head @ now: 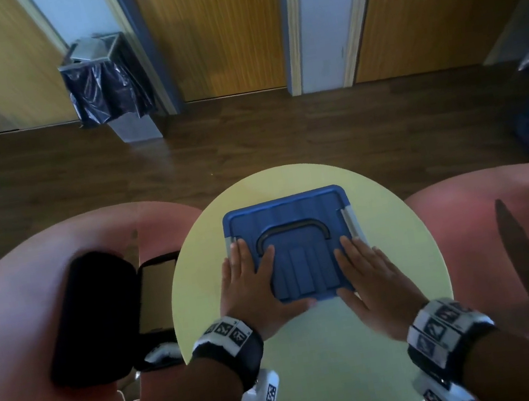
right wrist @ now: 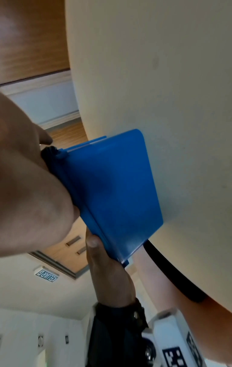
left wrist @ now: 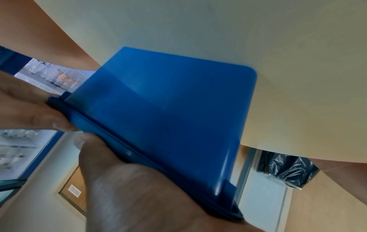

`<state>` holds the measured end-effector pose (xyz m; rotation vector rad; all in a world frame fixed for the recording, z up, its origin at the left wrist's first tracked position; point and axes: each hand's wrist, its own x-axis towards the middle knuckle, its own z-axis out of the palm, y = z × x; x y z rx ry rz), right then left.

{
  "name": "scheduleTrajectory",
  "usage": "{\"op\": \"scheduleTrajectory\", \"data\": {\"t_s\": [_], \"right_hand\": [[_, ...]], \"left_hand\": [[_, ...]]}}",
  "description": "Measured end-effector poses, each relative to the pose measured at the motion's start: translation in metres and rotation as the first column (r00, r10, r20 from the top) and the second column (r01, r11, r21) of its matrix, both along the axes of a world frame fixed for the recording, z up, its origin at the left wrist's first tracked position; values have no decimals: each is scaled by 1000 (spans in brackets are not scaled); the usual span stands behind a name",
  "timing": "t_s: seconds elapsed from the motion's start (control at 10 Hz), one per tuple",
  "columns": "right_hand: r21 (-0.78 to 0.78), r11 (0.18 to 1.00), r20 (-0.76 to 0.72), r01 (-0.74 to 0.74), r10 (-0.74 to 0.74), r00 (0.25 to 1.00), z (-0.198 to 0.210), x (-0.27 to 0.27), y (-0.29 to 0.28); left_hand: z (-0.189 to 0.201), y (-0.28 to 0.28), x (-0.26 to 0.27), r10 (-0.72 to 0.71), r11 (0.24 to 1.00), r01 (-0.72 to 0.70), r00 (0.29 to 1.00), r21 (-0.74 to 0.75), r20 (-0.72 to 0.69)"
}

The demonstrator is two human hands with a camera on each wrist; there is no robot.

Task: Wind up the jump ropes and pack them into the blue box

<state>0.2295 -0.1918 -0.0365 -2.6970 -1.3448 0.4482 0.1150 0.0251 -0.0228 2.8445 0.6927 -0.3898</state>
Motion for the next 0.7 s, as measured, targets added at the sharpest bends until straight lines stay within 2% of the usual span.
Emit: {"op": "scheduleTrajectory", "data": {"t_s": [0.1,0.3,0.5,0.6,0.7], "right_hand": [[-46,999,-30,-2,0,1000,4,17,19],[-146,985,-21,92,-96,995,6,52,60],[-213,970,0,118,-121,993,11,76,82],[-110,985,17,135,-134,991,17,68,74],[145,961,-92,234,-222,971,12,30,27]], "left_hand": [[0,22,21,-24,1000,24,1000,9,6],[1,61,69,-72,997,72,997,7,9],[9,83,102,-105,994,104,992,-13,-73],[17,83,82,-76,989,89,991,-116,113],[4,77,10,41,981,42,912,-192,408]]}}
